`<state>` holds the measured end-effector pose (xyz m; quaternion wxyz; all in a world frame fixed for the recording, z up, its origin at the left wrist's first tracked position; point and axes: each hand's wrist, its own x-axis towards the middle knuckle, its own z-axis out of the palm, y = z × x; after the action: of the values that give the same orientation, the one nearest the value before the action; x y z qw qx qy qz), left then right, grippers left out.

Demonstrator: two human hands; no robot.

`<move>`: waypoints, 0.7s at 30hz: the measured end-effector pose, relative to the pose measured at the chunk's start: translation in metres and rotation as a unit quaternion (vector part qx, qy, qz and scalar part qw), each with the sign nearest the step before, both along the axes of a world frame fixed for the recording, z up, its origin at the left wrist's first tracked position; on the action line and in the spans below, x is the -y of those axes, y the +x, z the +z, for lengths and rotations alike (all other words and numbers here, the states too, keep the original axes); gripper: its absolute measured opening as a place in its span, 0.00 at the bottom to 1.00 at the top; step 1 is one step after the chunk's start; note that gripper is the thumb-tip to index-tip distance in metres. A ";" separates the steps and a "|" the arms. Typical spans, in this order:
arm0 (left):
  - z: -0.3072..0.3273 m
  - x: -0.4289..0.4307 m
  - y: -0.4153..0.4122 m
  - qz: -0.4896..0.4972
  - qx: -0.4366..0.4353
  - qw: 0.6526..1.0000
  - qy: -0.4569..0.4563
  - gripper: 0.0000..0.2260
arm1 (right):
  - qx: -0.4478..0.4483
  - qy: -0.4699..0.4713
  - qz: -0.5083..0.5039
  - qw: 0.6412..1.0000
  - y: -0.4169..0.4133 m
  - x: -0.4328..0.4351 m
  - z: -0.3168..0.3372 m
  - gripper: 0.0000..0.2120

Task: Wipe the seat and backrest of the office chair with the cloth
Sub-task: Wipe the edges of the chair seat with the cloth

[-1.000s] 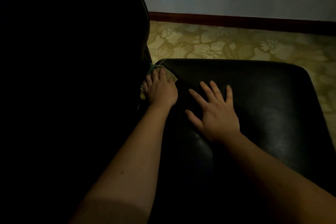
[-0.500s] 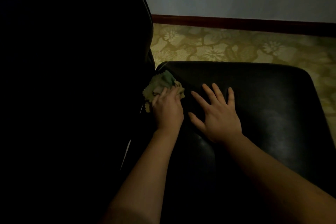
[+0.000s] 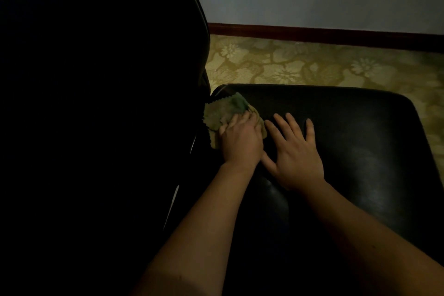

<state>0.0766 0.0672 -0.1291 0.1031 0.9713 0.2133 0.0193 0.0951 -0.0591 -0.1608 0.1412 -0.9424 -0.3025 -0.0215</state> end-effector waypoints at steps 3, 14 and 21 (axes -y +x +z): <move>0.003 0.004 0.011 -0.013 -0.004 1.000 0.005 0.20 | 0.012 0.015 -0.048 0.999 -0.002 0.000 0.000 0.37; 0.009 -0.038 -0.001 -0.123 -0.018 0.989 -0.080 0.20 | 0.011 0.000 -0.083 0.996 -0.002 -0.001 0.001 0.39; 0.015 -0.003 -0.018 0.091 -0.092 0.990 0.054 0.24 | 0.002 0.008 -0.074 0.997 -0.001 -0.001 0.002 0.40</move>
<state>0.0583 0.0705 -0.1139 0.0286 0.9495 0.3085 -0.0490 0.0945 -0.0584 -0.1588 0.1463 -0.9609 -0.2324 -0.0364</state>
